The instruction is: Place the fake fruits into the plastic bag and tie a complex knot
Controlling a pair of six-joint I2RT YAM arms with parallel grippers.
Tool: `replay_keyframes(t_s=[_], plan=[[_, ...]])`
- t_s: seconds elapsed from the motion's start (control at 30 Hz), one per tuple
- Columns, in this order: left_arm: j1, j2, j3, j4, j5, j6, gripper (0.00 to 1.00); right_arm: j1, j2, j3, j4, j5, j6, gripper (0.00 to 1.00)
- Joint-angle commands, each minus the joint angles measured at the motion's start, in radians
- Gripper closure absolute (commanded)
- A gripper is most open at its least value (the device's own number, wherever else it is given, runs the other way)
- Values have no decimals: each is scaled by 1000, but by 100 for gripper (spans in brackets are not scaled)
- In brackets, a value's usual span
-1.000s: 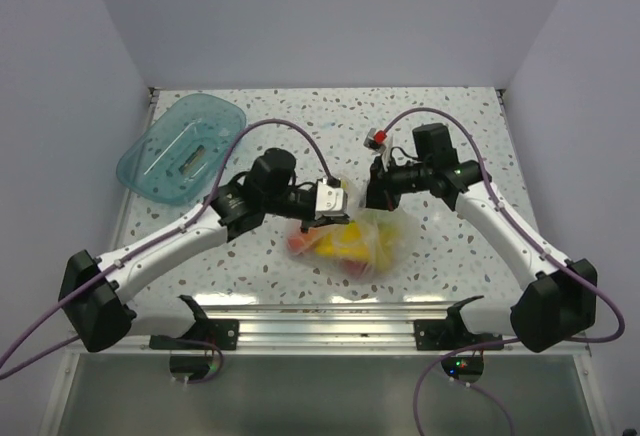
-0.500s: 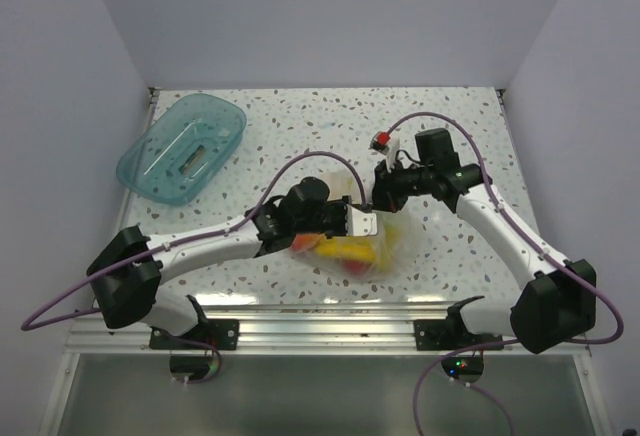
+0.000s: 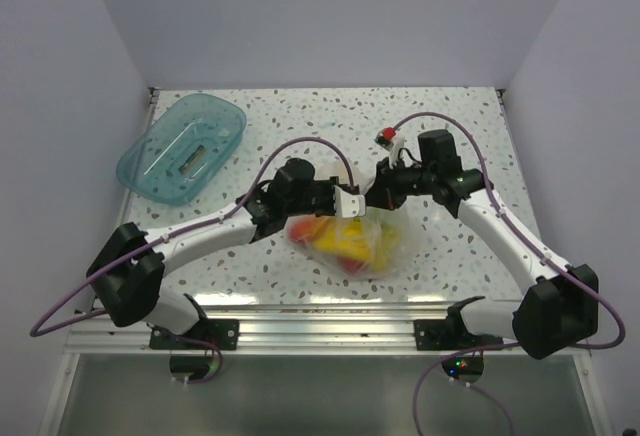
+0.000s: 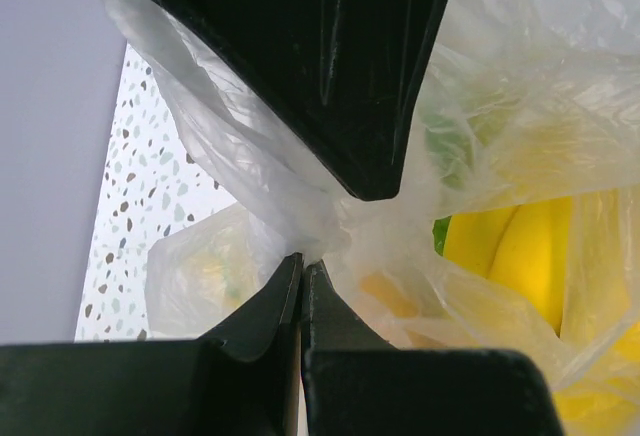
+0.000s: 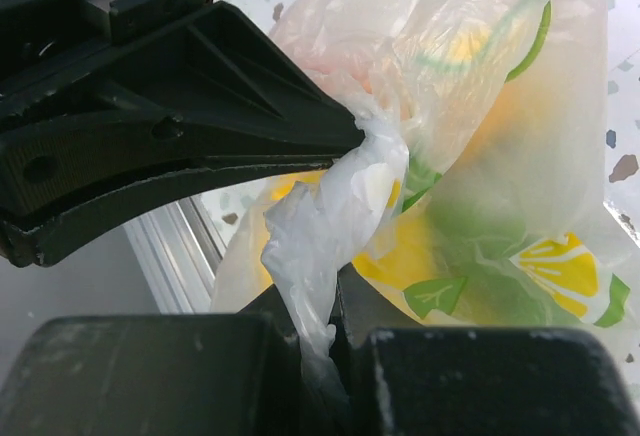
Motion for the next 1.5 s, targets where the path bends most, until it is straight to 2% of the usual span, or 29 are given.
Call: replay_keyframes(t_s=[0.0, 0.07, 0.13, 0.3, 0.37, 0.47, 0.67, 0.8, 0.87, 1.07, 1.2, 1.27, 1.33, 1.37, 1.43, 1.47], plan=[[66, -3, 32, -200, 78, 52, 100, -28, -78, 2, 147, -75, 190, 100], [66, -40, 41, -215, 111, 76, 100, -52, -96, -25, 201, -77, 326, 100], [72, -57, 96, -235, 158, 37, 100, -94, -139, -53, 279, -58, 452, 100], [90, -60, 289, -482, 328, -17, 100, -144, -233, -120, 370, 18, 611, 100], [82, -58, 305, -584, 394, -20, 100, -146, -268, -177, 457, 28, 695, 100], [63, -43, 277, -644, 404, -54, 100, -144, -273, -216, 486, 43, 777, 100], [33, -38, 174, -582, 451, -190, 100, -144, -305, -254, 464, 120, 806, 100], [-34, -37, 105, -530, 436, -272, 100, -144, -331, -315, 535, 160, 855, 100], [-77, -28, 70, -490, 369, -313, 100, -144, -329, -329, 563, 157, 884, 100], [-91, 64, 16, -373, 199, -388, 100, -144, -337, -341, 574, 134, 887, 100], [-91, 115, 1, -339, 186, -396, 100, -146, -349, -348, 556, 115, 860, 100], [-96, 127, -1, -289, 131, -419, 100, -146, -351, -349, 536, 108, 832, 100], [-79, 130, 25, -284, 122, -416, 100, -144, -351, -331, 498, 88, 765, 99], [-65, 127, 35, -287, 150, -407, 100, -146, -354, -320, 437, 86, 731, 86], [-22, 106, 74, -325, 193, -399, 100, -146, -362, -285, 372, 97, 619, 72], [-8, 98, 93, -351, 250, -376, 100, -146, -365, -273, 318, 103, 582, 61]])
